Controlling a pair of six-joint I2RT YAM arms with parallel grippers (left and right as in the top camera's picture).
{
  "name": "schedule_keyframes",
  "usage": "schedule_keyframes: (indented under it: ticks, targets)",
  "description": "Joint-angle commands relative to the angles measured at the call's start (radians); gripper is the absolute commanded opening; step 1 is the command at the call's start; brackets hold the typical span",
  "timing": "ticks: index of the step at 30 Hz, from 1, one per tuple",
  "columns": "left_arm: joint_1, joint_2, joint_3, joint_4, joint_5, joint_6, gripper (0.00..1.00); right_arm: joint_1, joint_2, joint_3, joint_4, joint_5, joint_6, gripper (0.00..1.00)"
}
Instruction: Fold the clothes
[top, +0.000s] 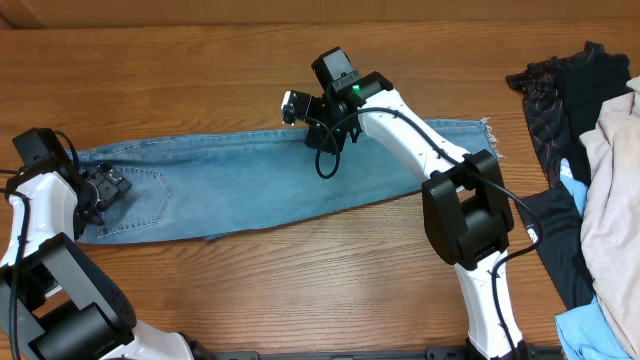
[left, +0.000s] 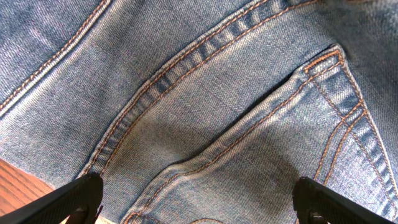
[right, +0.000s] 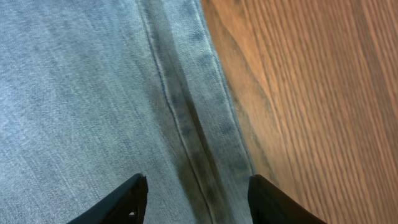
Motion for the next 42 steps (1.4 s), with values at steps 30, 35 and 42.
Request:
schedule_keyframes:
  ticks: [30, 35, 42]
  targets:
    - [0.005, 0.003, -0.005, 0.0, 0.013, 0.011, 1.0, 0.003, 0.019, -0.137, 0.106, -0.05, 0.002, 0.27]
    - [0.005, 0.003, -0.005, -0.002, 0.013, 0.011, 1.0, 0.003, 0.019, -0.136, 0.111, -0.014, 0.01, 0.04]
    - [0.005, 0.003, -0.005, -0.002, 0.013, 0.011, 1.0, 0.003, 0.007, -0.029, 0.092, 0.219, 0.228, 0.04]
